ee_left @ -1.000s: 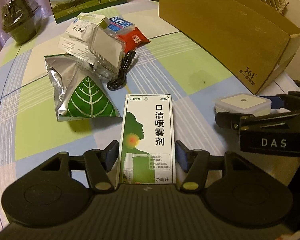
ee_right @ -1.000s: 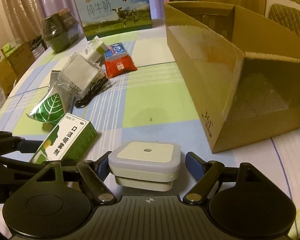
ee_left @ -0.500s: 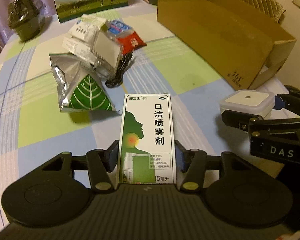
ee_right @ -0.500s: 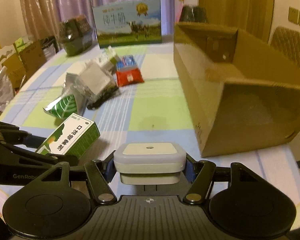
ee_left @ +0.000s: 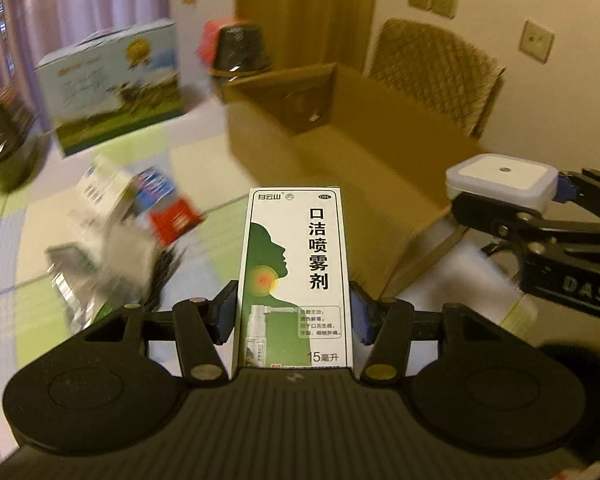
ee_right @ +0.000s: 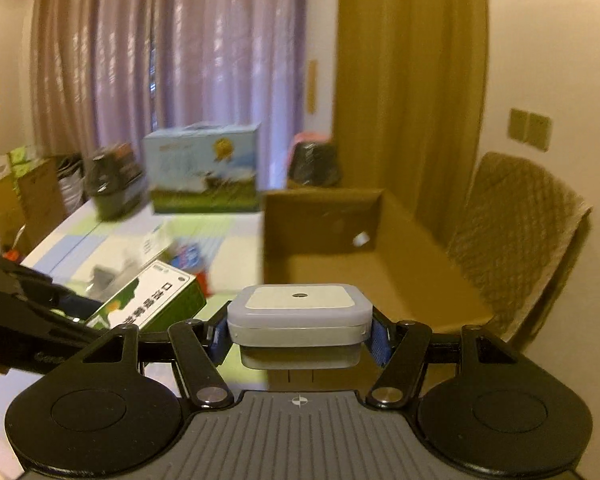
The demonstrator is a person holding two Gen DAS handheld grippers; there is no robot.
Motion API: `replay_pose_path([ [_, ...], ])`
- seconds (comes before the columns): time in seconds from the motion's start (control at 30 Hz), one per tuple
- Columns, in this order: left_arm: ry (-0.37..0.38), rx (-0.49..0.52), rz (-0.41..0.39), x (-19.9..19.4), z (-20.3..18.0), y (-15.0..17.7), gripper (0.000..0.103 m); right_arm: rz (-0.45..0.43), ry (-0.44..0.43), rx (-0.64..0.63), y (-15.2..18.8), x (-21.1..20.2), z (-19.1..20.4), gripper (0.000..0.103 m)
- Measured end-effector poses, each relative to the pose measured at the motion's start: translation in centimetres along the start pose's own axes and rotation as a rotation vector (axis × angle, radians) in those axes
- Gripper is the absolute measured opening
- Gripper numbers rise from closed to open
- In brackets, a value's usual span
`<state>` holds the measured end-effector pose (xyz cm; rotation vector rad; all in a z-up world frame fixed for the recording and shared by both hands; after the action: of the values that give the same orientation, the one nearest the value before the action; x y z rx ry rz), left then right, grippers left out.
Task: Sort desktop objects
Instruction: 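Carry the spray box and white container over the cardboard box with both tools, then open both tools to drop the spray box and container into the cardboard box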
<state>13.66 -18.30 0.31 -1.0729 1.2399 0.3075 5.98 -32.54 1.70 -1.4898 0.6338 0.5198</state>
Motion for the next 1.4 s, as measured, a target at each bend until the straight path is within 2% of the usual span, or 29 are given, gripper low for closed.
replay_pose_path([
  [0.3, 0.043, 0.018, -0.027, 2.5, -4.4, -7.1, 0.050, 0.016, 0.035, 0.043, -3.2, 4.1, -6.7, 0.062],
  [0.5, 0.074, 0.004, -0.019, 5.0, -5.6, -10.3, 0.050, 0.038, 0.039, 0.084, -3.8, 6.5, -9.7, 0.062],
  [0.67, 0.080, -0.003, -0.012, 6.8, -6.3, -11.8, 0.051, 0.057, 0.040, 0.118, -3.7, 7.9, -11.2, 0.062],
  [0.87, 0.071, -0.013, -0.024, 7.4, -5.7, -11.3, 0.050, 0.077, 0.037, 0.128, -3.1, 8.5, -11.5, 0.062],
  [1.3, 0.033, -0.113, -0.083, 3.2, -1.8, -6.9, 0.053, 0.088, -0.026, 0.126, -3.8, 9.1, -9.9, 0.062],
  [1.37, 0.035, -0.129, -0.081, 2.9, -1.3, -6.2, 0.054, 0.085, -0.022, 0.121, -3.9, 8.9, -9.7, 0.074],
  [1.4, 0.032, -0.134, -0.082, 2.7, -1.1, -5.8, 0.054, 0.078, -0.019, 0.123, -3.9, 8.7, -9.6, 0.076],
])
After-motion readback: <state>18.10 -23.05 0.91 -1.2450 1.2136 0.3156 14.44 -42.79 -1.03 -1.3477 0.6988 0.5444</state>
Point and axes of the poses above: each gripper's, at about its wrist camera, not at the fingertips, and x roughly the way its jaws point, z to its left, y to its underside, the point moved 1 cm from there along x, roughly the way its jaws point, and after that the axes turned 14 degrees about z, right-handed, at the moved point
